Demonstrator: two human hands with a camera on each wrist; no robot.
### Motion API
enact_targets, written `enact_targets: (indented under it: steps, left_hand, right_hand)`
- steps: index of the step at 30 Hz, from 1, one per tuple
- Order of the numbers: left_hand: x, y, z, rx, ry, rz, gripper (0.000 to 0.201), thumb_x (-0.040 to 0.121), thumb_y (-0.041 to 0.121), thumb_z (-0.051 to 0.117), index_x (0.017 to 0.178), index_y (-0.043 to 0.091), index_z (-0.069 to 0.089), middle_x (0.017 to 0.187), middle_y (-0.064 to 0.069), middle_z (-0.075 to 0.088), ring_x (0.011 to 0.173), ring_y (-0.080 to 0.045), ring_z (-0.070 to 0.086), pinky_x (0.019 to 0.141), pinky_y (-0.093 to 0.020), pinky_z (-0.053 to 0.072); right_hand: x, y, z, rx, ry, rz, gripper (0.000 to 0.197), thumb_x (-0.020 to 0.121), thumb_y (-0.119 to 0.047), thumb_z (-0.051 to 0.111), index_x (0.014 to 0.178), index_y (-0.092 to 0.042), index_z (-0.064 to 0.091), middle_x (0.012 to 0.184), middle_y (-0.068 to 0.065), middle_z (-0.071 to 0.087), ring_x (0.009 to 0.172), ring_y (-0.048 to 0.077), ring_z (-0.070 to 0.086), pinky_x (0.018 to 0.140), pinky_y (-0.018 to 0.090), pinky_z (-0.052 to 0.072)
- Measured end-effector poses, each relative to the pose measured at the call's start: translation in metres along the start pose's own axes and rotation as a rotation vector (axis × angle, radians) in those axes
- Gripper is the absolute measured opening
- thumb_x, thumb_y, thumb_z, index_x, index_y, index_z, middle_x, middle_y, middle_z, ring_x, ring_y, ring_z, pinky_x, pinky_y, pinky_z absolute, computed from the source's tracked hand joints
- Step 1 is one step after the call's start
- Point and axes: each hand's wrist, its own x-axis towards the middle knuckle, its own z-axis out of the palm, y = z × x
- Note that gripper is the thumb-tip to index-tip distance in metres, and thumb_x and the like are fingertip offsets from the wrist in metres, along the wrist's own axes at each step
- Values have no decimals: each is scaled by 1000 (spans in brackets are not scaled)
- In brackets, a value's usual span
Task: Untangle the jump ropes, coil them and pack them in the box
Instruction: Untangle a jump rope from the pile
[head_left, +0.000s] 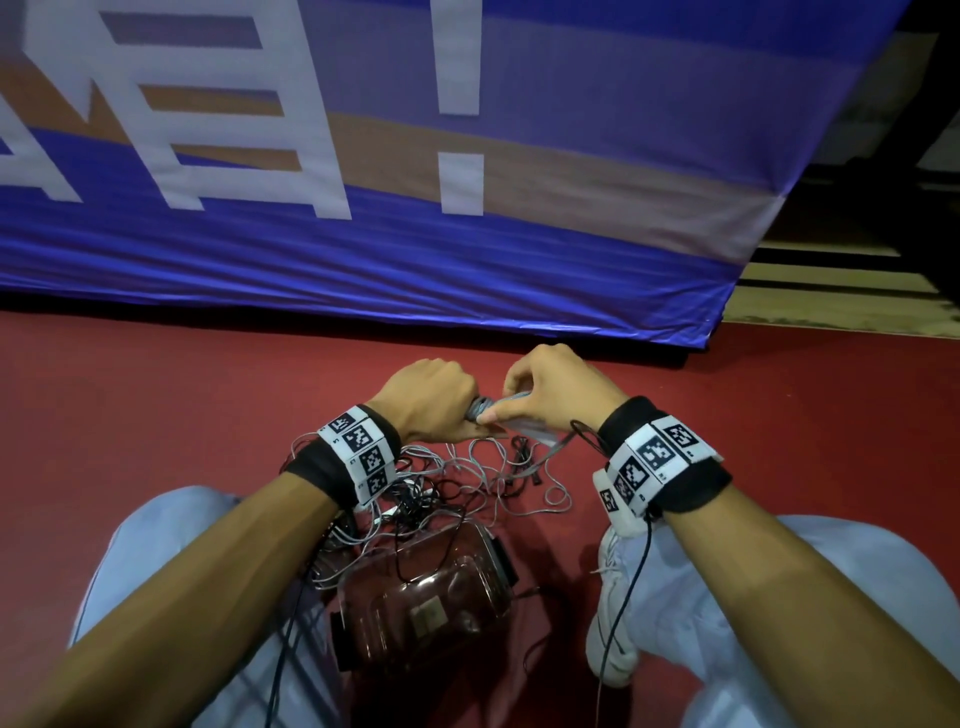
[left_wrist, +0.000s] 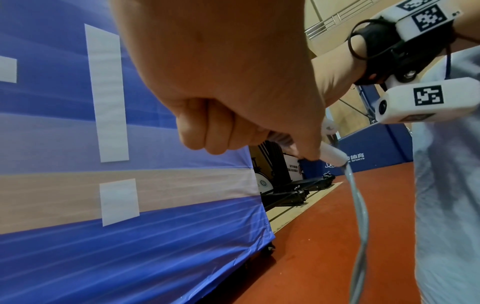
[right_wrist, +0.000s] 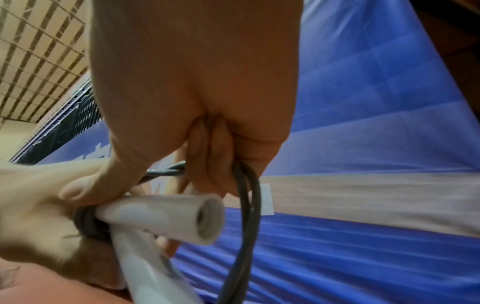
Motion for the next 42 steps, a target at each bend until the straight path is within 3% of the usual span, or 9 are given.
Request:
enact_targets:
  steps: [9, 14, 19, 22, 26, 31, 35, 39, 42]
  left_hand:
    - [-2, 0, 0, 102, 52, 132, 40, 88, 56, 53, 85, 18, 67, 82, -7, 71, 75, -34, 67, 62, -32, 39]
    - [-3, -17, -2, 74, 279, 202, 36, 85, 49, 63, 71, 16, 59, 59, -6, 64, 48, -32, 59, 50, -27, 32]
    - [-7, -23, -6, -40, 483, 226, 34, 77, 42, 44, 62, 13, 51, 48, -3, 54, 32, -29, 47, 40, -24, 27]
    - [-9, -24, -6, -79, 572, 270, 30, 76, 37, 47, 63, 11, 51, 50, -5, 54, 35, -29, 49, 36, -25, 31]
    - [-9, -27, 0, -144, 657, 278, 26, 80, 32, 52, 68, 9, 52, 53, -6, 54, 38, -28, 51, 34, -30, 37]
    - [-12, -27, -3, -335, 750, 142, 29, 79, 36, 55, 69, 9, 54, 55, -5, 58, 39, -28, 52, 38, -31, 40]
    - [-13, -25, -4, -528, 763, -71, 43, 78, 53, 59, 70, 11, 61, 57, -5, 62, 47, -32, 56, 45, -32, 42]
    - [-9, -23, -5, -624, 634, -287, 49, 75, 62, 52, 73, 15, 65, 61, -3, 64, 57, -29, 60, 51, -33, 41]
    - [-3, -17, 1, -673, 520, -408, 43, 80, 60, 58, 72, 17, 64, 62, -4, 63, 60, -28, 60, 52, -33, 38]
  right_hand:
    - [1, 3, 2, 167, -267, -53, 46, 81, -57, 79, 77, -12, 77, 55, 3, 45, 50, 15, 35, 51, 29, 30]
    - [2, -2, -17, 311, -286, -101, 47, 84, -59, 70, 87, -14, 81, 52, -4, 34, 50, 12, 23, 49, 27, 18]
    - [3, -5, -26, 338, -346, -76, 60, 88, -61, 64, 89, -3, 75, 52, 1, 37, 48, 14, 27, 47, 24, 23]
    - [4, -7, -21, 382, -324, -66, 80, 81, -68, 64, 85, 12, 65, 54, 6, 40, 49, 15, 32, 50, 27, 27]
    - [3, -7, -23, 467, -324, -64, 75, 85, -61, 64, 85, 13, 65, 51, 4, 43, 45, 13, 34, 47, 22, 29]
    - [3, -9, -22, 760, -297, -31, 56, 92, -53, 57, 82, 1, 70, 64, 11, 58, 52, 19, 47, 50, 24, 36]
    - [7, -22, -8, 1073, -223, -31, 52, 106, -45, 44, 65, -21, 67, 51, 3, 39, 45, 14, 26, 53, 34, 16]
    - [22, -34, 20, 1138, 78, 118, 51, 109, -45, 42, 68, -16, 52, 52, 6, 32, 39, 13, 20, 44, 25, 15]
    - [29, -33, 31, 1030, 238, 214, 41, 109, -23, 37, 72, -15, 50, 45, 1, 40, 35, 13, 26, 42, 21, 20]
